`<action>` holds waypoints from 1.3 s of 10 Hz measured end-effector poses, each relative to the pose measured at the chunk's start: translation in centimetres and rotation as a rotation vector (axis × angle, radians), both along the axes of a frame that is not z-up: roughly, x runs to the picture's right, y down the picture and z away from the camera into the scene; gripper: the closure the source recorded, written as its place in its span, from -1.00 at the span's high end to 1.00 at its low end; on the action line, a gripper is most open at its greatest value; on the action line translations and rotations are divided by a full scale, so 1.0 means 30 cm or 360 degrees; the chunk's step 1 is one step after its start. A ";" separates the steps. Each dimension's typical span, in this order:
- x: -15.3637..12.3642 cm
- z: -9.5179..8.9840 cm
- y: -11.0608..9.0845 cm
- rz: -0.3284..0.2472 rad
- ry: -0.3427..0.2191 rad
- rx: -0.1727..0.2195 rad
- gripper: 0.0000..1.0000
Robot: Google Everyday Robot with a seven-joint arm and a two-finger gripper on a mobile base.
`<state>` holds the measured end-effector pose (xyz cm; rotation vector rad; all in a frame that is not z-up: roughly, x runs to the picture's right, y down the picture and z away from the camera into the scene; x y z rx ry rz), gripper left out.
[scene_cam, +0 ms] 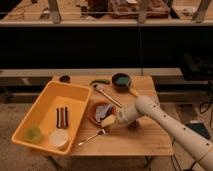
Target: Place fork in plastic cup
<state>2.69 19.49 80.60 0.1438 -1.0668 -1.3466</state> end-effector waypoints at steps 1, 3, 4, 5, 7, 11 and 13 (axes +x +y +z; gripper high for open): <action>-0.001 0.000 -0.001 -0.0001 0.0006 -0.0001 0.14; 0.000 0.002 0.000 -0.0015 0.0029 0.0001 0.14; 0.000 0.003 0.005 -0.0032 0.0046 0.0001 0.14; -0.003 0.005 0.009 -0.0048 0.0057 0.0002 0.14; -0.005 0.004 0.017 -0.0082 0.0071 0.0015 0.12; -0.012 0.009 0.026 -0.0111 0.0080 0.0021 -0.26; -0.012 0.014 0.029 -0.0116 0.0084 0.0019 -0.26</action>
